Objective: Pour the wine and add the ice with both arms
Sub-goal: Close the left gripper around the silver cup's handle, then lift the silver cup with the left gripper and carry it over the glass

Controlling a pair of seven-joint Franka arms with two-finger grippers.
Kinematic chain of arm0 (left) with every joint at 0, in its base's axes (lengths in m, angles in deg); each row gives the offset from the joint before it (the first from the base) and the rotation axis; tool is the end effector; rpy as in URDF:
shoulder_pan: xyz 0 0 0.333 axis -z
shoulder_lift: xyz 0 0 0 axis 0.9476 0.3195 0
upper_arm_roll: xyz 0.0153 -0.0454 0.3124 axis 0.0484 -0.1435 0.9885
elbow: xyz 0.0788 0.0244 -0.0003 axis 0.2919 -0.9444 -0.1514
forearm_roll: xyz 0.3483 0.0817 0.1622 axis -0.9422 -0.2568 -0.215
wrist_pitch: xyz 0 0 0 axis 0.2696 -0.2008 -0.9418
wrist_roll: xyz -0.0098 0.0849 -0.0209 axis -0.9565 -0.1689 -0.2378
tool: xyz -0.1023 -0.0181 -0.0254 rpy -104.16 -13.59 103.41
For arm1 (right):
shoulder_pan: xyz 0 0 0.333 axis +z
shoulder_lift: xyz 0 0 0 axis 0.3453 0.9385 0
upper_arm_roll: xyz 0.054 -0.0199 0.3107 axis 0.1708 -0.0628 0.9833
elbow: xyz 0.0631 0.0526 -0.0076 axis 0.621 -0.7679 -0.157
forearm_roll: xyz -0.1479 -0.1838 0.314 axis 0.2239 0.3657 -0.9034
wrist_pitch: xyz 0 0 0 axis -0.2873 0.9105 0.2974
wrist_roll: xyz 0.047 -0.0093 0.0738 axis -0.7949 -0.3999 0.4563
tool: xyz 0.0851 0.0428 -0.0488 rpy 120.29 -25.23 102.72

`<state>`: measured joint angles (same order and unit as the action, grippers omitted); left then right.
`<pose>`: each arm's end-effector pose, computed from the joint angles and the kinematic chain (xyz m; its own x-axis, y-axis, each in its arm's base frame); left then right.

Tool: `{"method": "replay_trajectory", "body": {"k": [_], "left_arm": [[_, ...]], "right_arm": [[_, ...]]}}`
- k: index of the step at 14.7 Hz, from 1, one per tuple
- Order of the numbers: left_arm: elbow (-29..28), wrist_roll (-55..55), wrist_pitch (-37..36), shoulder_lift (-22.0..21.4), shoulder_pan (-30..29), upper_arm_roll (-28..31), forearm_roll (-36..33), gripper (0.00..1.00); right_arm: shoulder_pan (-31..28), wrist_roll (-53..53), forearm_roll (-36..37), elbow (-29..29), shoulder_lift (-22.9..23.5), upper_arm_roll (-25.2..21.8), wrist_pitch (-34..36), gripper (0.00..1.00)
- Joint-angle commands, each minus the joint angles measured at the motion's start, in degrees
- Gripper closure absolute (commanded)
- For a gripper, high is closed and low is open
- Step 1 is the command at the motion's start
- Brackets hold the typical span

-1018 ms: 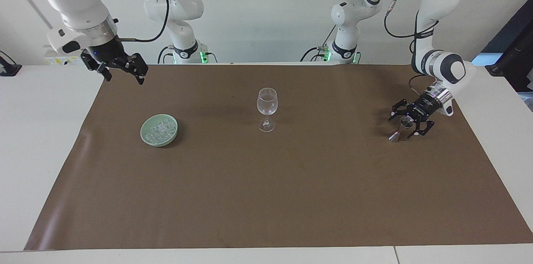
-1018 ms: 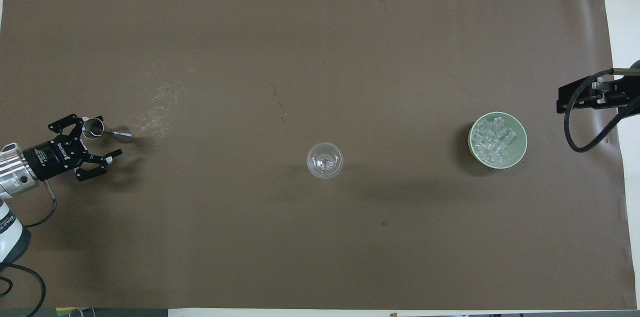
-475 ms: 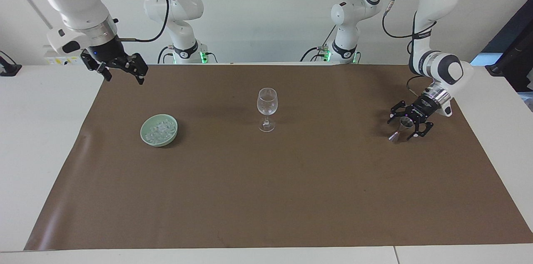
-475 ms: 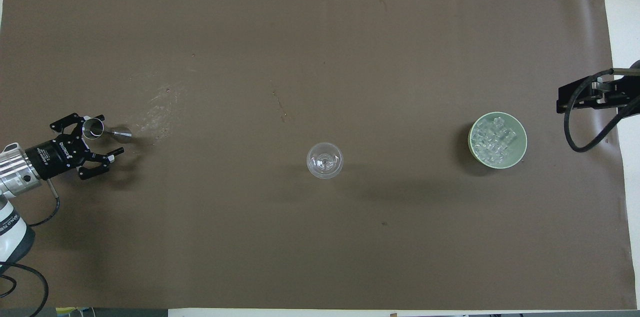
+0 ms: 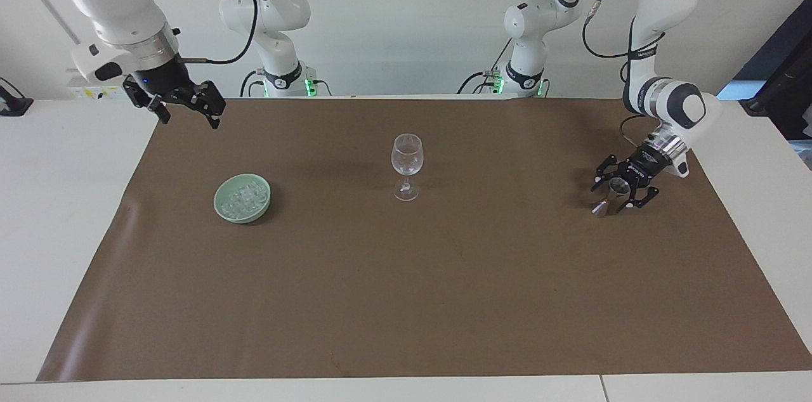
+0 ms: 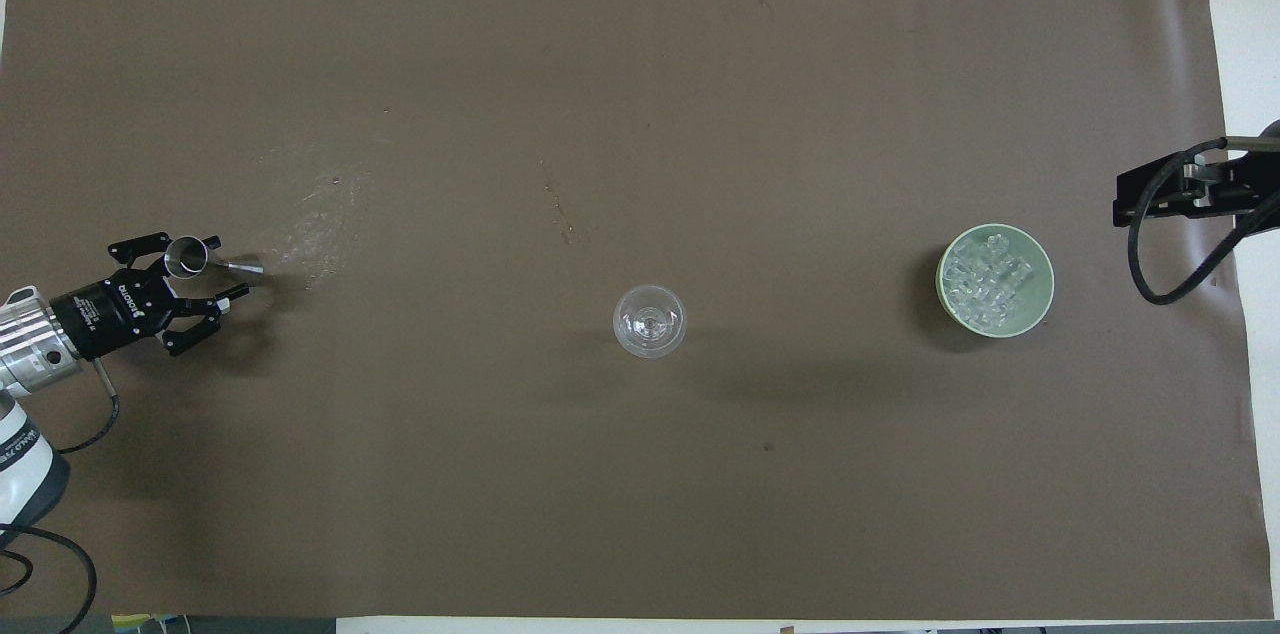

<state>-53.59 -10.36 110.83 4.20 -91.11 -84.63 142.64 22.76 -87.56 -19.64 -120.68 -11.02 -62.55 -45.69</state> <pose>0.4884 0.1535 0.2520 -0.2049 0.4450 -0.8718 0.8766 0.4796 0.0388 0.5477 -0.0094 0.6149 0.9914 -0.1242 -0.0412 -0.1220 -0.9911 0.0534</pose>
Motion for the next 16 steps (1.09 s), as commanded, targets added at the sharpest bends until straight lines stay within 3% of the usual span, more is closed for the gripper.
{"method": "replay_trajectory", "body": {"k": [1, 6, 10, 16], "left_arm": [[-1.56, 0.64, 0.8, -1.66, 0.05, 0.29, 1.32, 1.0], [-1.65, 0.38, -3.32, -2.45, -1.62, 0.37, 1.32, 1.0], [-1.74, -2.59, -4.65, -6.22, -0.48, 0.38, 1.23, 1.0], [-1.91, -13.14, -4.13, -14.48, 8.74, 0.46, 1.14, 1.0]], "right_arm": [[-0.45, -0.73, -0.16, -0.79, -0.87, 0.32, -0.33, 0.0], [-0.45, -0.73, -0.25, -0.79, -0.87, 0.33, -0.33, 0.0], [-0.45, -0.73, -0.25, -0.79, -0.87, 0.33, -0.33, 0.0], [-0.45, -0.73, -0.16, -0.79, -0.87, 0.33, -0.33, 0.0]]}}
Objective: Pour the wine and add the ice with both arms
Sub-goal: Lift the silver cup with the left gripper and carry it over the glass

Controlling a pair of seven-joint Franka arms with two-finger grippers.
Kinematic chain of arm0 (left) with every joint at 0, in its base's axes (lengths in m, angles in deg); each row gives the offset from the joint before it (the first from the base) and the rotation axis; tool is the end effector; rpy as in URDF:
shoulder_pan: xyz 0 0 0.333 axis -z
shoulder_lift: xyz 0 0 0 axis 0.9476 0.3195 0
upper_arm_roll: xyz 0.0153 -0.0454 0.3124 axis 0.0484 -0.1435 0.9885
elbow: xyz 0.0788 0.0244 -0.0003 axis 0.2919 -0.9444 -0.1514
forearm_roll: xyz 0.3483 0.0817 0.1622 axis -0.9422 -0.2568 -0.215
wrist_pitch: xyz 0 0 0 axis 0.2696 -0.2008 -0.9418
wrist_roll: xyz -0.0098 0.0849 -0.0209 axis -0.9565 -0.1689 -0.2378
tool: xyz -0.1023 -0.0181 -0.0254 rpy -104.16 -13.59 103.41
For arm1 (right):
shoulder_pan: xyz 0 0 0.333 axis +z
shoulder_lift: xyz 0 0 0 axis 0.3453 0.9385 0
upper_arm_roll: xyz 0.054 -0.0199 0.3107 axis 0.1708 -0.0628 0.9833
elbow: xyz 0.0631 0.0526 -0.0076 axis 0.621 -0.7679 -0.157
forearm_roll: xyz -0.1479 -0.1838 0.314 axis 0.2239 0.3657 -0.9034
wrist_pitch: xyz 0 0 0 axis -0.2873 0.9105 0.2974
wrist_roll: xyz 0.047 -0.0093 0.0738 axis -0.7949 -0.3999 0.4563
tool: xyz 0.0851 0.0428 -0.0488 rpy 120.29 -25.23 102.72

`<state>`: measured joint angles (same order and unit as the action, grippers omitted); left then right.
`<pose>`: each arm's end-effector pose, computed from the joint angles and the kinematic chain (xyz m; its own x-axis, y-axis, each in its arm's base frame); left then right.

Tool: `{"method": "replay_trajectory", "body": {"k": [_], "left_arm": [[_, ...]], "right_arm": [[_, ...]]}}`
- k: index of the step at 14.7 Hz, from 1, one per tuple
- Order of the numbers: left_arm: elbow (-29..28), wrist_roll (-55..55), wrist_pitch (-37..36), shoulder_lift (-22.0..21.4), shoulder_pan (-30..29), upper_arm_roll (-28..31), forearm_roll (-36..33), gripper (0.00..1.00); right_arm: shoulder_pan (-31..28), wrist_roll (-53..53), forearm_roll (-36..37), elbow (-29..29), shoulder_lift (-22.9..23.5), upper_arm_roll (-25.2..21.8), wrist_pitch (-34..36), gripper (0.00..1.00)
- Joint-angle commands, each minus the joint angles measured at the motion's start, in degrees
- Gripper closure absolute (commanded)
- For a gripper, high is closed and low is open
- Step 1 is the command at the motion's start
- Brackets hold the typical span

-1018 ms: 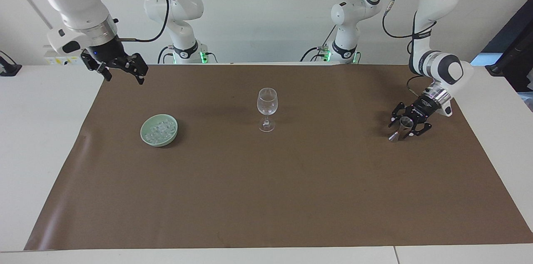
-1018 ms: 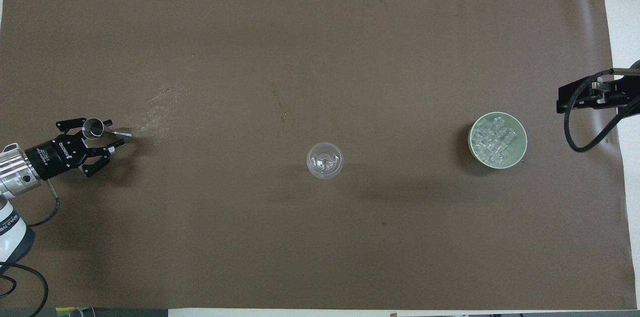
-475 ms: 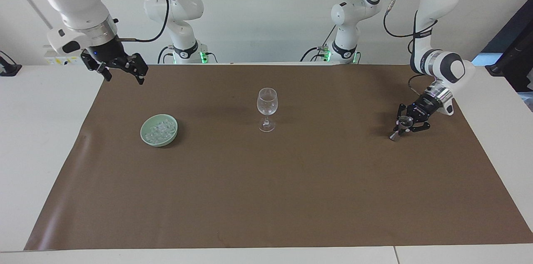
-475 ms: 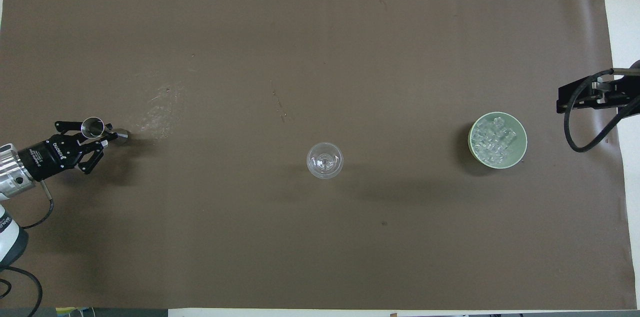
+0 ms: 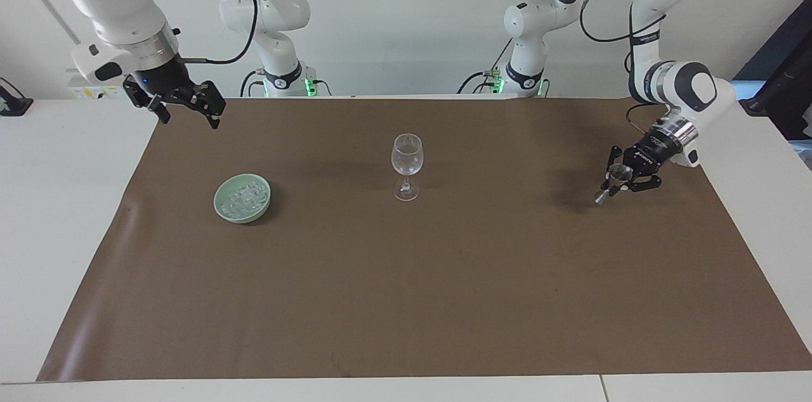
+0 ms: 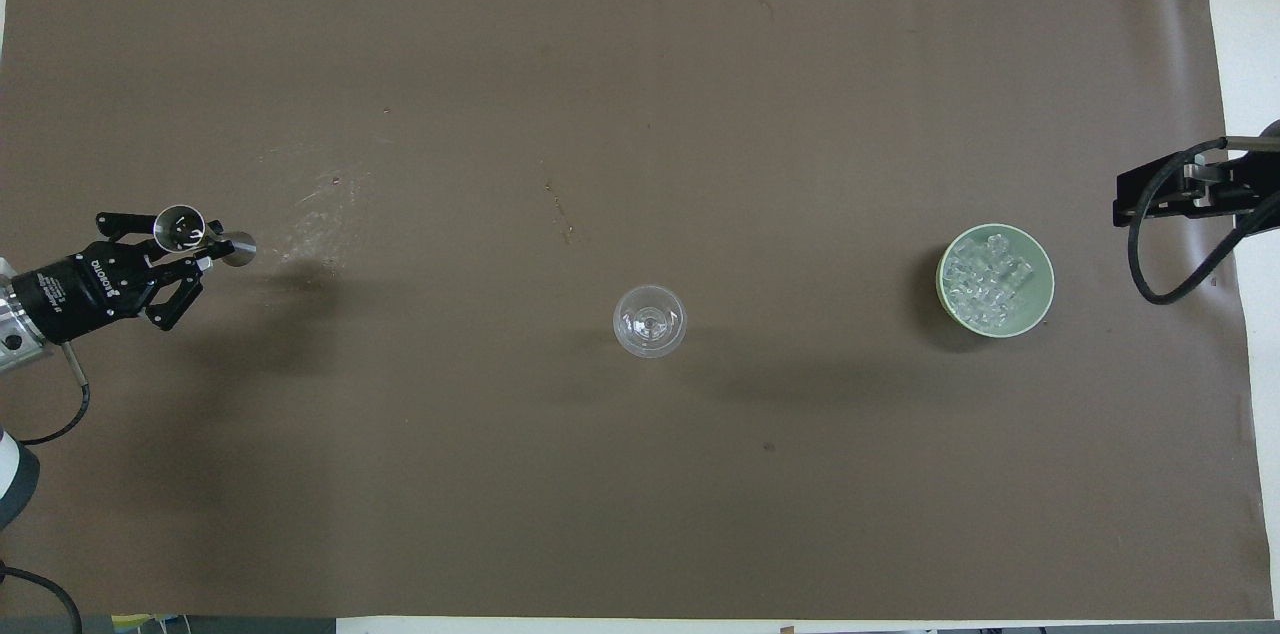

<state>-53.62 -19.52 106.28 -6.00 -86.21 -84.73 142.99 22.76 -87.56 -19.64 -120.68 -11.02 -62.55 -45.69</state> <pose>0.5043 0.1012 0.3457 -0.1353 0.3841 -0.9133 0.9028 0.4276 0.0461 0.5477 -0.0094 0.6149 0.9914 -0.1242 -0.0412 -0.1220 -0.9911 0.0534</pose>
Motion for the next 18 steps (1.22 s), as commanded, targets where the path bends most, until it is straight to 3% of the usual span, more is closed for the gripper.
{"method": "replay_trajectory", "body": {"k": [1, 13, 18], "left_arm": [[-1.62, -5.3, 0.68, -5.34, 5.68, 0.65, 0.79, 1.0], [3.13, -23.23, 3.93, -10.36, 20.72, -1.54, -8.09, 1.0], [4.18, -29.83, 9.2, -10.71, 21.08, -10.4, -12.21, 1.0]], "right_arm": [[-0.45, -0.73, -0.16, -0.79, -0.87, 0.32, -0.33, 0.0], [-0.45, -0.73, -0.16, -0.79, -0.87, 0.32, -0.33, 0.0], [-0.45, -0.73, -0.16, -0.79, -0.87, 0.24, -0.33, 0.0]]}}
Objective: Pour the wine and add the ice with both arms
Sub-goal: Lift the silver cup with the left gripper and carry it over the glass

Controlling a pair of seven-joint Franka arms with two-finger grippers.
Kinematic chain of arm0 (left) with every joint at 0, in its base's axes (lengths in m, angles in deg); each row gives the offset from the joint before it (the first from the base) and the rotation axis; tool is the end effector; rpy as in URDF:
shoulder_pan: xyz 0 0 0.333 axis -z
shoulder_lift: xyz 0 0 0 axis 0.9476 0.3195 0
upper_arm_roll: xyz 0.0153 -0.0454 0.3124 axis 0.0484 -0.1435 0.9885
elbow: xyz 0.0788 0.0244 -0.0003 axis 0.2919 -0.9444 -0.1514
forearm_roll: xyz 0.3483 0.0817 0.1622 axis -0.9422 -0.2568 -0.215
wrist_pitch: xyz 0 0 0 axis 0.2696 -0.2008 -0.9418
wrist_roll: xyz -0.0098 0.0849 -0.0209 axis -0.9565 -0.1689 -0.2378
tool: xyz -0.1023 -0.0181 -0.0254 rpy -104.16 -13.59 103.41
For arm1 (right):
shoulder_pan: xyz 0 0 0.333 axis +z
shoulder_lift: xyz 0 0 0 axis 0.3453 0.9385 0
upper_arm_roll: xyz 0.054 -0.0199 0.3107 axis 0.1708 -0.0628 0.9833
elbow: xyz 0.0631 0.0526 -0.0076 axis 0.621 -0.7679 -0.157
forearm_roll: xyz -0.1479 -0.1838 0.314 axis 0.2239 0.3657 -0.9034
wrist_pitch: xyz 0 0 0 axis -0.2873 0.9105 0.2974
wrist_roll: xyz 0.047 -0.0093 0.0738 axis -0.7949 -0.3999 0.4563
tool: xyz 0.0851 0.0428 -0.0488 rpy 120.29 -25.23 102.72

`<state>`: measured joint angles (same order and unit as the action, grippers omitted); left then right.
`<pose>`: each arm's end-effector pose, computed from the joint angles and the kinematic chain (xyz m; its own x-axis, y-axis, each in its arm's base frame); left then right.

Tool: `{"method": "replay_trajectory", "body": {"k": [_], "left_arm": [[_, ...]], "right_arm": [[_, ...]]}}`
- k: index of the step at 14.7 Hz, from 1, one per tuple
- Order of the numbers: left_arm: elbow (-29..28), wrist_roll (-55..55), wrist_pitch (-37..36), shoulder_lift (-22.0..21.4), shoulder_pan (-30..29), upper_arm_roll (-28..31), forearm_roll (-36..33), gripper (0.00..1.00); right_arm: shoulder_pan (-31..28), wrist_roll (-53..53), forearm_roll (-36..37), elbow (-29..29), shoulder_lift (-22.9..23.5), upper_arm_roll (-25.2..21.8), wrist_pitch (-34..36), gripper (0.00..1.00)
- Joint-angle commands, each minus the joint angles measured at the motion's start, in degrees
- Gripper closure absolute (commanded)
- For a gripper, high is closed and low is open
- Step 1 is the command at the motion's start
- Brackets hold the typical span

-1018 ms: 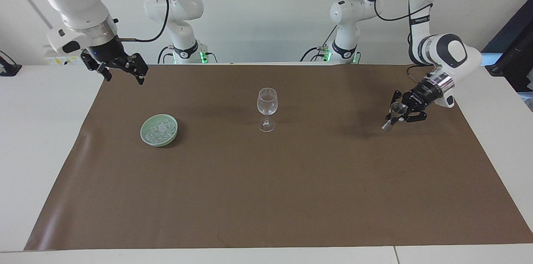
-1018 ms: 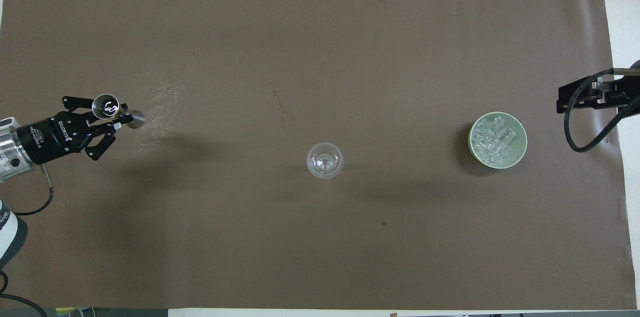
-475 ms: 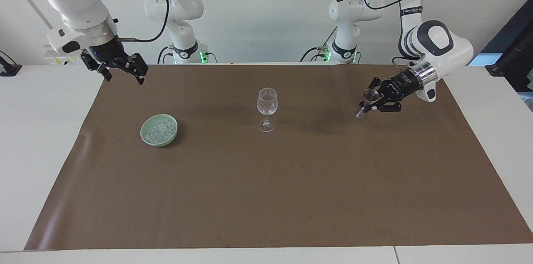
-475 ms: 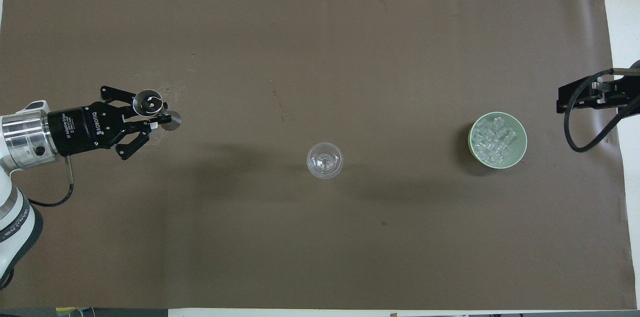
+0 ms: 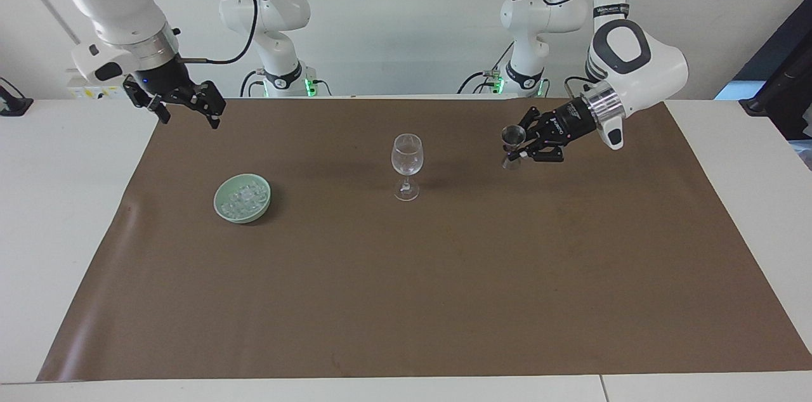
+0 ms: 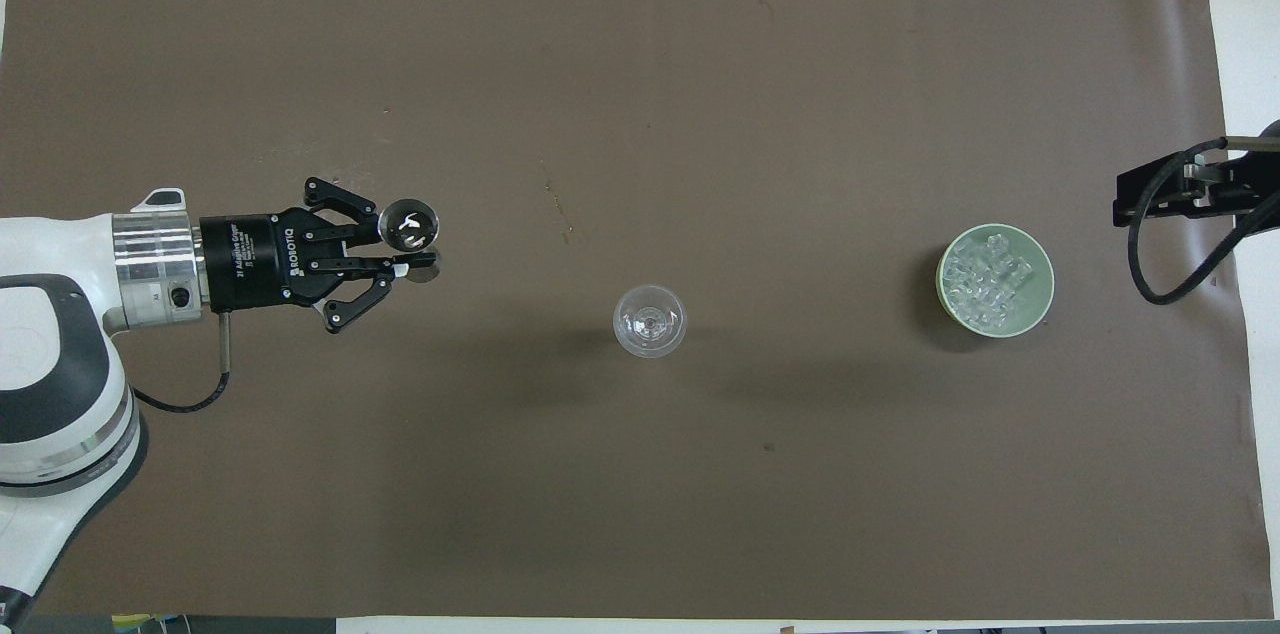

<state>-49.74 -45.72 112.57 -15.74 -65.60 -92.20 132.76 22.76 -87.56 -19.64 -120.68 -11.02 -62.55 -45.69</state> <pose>0.5024 -0.1339 0.4544 -0.1190 0.5274 -0.8413 0.9881 0.1459 -0.0483 0.5477 -0.0094 0.6149 0.9914 -0.1242 -0.0412 -0.1220 -0.9911 0.0534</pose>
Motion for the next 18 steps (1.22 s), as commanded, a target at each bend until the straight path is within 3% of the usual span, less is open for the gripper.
{"method": "replay_trajectory", "body": {"k": [1, 5, 18], "left_arm": [[0.4, -4.5, 3.96, -0.97, 0.47, -4.52, -2.85, 1.0], [2.68, -7.23, 6.08, 0.0, 1.08, -8.57, -8.21, 1.0], [4.53, -18.3, 13.82, 2.29, 12.59, -8.75, -27.09, 1.0]], "right_arm": [[-0.45, -0.73, -0.16, -0.79, -0.87, 0.32, -0.33, 0.0], [-0.45, -0.73, -0.16, -0.79, -0.87, 0.24, -0.33, 0.0], [-0.45, -0.73, -0.25, -0.79, -0.87, 0.32, -0.33, 0.0]]}}
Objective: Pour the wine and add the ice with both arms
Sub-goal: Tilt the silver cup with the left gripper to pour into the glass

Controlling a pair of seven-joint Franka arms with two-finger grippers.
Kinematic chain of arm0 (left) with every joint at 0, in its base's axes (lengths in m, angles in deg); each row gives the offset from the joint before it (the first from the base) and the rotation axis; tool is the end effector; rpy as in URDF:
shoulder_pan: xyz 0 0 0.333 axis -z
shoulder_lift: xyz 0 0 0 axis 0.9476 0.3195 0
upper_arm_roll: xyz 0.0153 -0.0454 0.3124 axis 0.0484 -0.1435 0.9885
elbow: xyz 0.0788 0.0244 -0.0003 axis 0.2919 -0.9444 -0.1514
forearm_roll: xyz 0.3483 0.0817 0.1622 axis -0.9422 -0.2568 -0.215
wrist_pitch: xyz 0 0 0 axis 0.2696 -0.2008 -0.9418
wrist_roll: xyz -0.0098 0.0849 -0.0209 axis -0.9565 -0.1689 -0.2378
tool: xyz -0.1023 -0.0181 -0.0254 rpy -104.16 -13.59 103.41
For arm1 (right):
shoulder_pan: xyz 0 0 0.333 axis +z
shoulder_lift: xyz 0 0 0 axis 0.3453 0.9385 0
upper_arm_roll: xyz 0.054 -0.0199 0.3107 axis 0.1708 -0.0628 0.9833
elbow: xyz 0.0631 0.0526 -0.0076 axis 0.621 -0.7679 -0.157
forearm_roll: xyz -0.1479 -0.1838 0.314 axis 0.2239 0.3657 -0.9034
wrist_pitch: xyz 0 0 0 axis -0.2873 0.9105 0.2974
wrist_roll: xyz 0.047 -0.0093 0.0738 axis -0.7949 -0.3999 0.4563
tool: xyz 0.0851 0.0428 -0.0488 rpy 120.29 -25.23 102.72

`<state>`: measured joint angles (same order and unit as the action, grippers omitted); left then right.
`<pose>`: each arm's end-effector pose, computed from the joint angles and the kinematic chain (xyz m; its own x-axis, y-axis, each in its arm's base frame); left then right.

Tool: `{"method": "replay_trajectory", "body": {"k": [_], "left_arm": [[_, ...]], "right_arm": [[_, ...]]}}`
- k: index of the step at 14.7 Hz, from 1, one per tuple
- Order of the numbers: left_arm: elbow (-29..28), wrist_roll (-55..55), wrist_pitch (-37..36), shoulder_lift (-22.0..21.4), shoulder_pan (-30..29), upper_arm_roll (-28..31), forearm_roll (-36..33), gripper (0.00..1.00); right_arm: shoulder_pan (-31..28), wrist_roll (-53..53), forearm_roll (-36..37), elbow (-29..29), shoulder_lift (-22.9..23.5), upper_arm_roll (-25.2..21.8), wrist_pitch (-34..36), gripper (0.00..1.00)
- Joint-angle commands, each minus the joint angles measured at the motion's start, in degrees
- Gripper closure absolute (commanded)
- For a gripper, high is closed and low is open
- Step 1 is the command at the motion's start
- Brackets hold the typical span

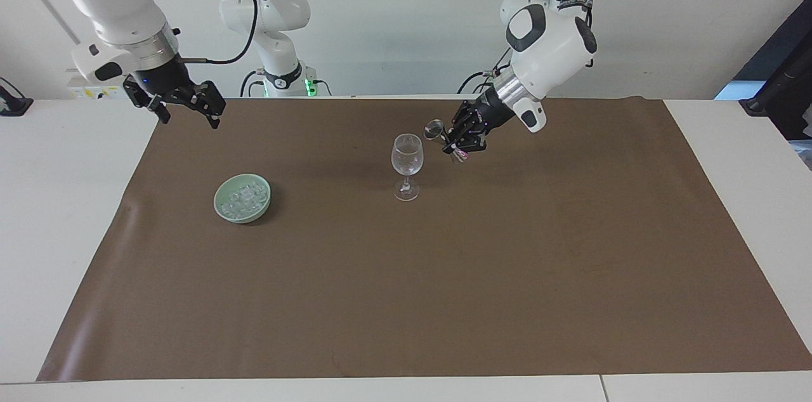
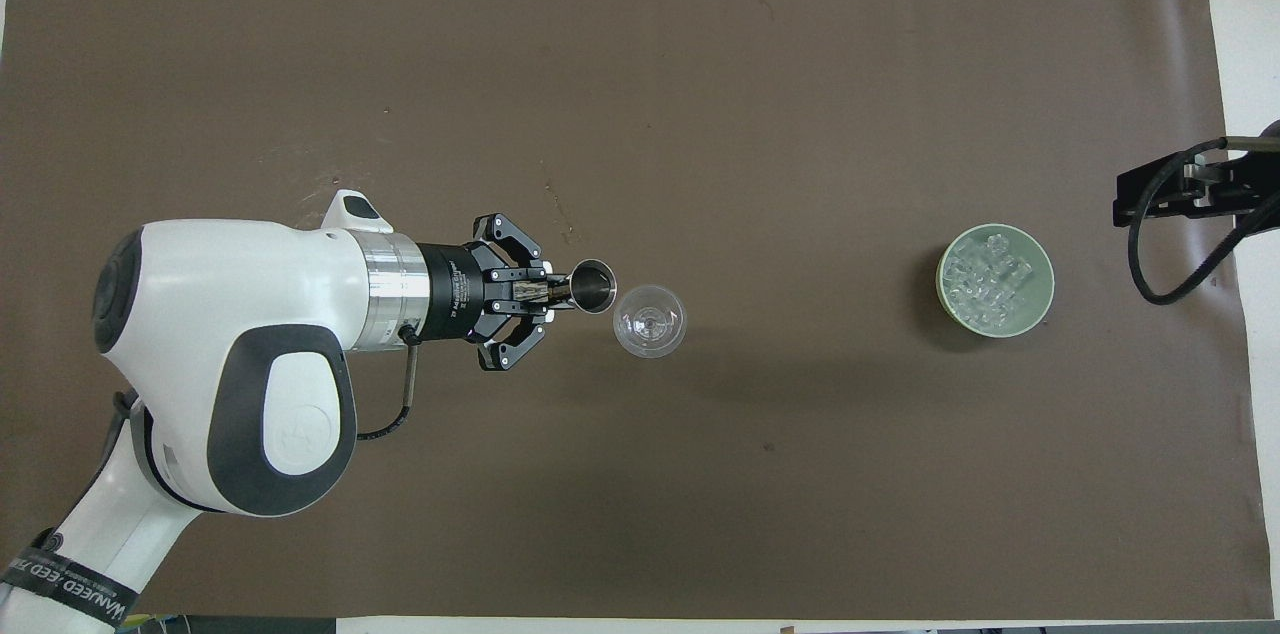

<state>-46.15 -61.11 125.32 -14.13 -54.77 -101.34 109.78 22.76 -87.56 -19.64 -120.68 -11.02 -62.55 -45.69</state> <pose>0.4639 -0.2829 0.4676 0.0856 0.7974 -0.5974 0.9960 -0.0528 0.0723 0.5477 -0.0094 0.6149 0.9914 -0.1242 -0.0412 -0.1220 -0.9911 0.0534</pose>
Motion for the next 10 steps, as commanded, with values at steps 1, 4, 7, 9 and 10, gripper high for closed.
{"method": "replay_trajectory", "body": {"k": [1, 4, 7, 9, 10], "left_arm": [[0.94, -4.4, 1.33, 0.76, 2.56, 0.38, -6.32, 1.0], [1.02, -6.78, 1.51, 0.76, 4.23, 0.47, -10.37, 1.0], [1.46, -10.91, 2.74, 1.37, 6.16, 0.38, -18.18, 1.0], [3.04, -13.9, 2.56, 2.78, 7.31, 0.38, -22.58, 1.0], [3.74, -14.52, 2.13, 2.87, 7.57, 0.47, -24.34, 1.0]], "right_arm": [[-0.45, -0.73, -0.16, -0.79, -0.87, 0.24, -0.33, 0.0], [-0.45, -0.73, -0.25, -0.79, -0.87, 0.33, -0.33, 0.0], [-0.45, -0.73, -0.16, -0.79, -0.87, 0.24, -0.33, 0.0], [-0.45, -0.73, -0.25, -0.79, -0.87, 0.32, -0.33, 0.0], [-0.45, -0.73, -0.16, -0.79, -0.87, 0.24, -0.33, 0.0]]}}
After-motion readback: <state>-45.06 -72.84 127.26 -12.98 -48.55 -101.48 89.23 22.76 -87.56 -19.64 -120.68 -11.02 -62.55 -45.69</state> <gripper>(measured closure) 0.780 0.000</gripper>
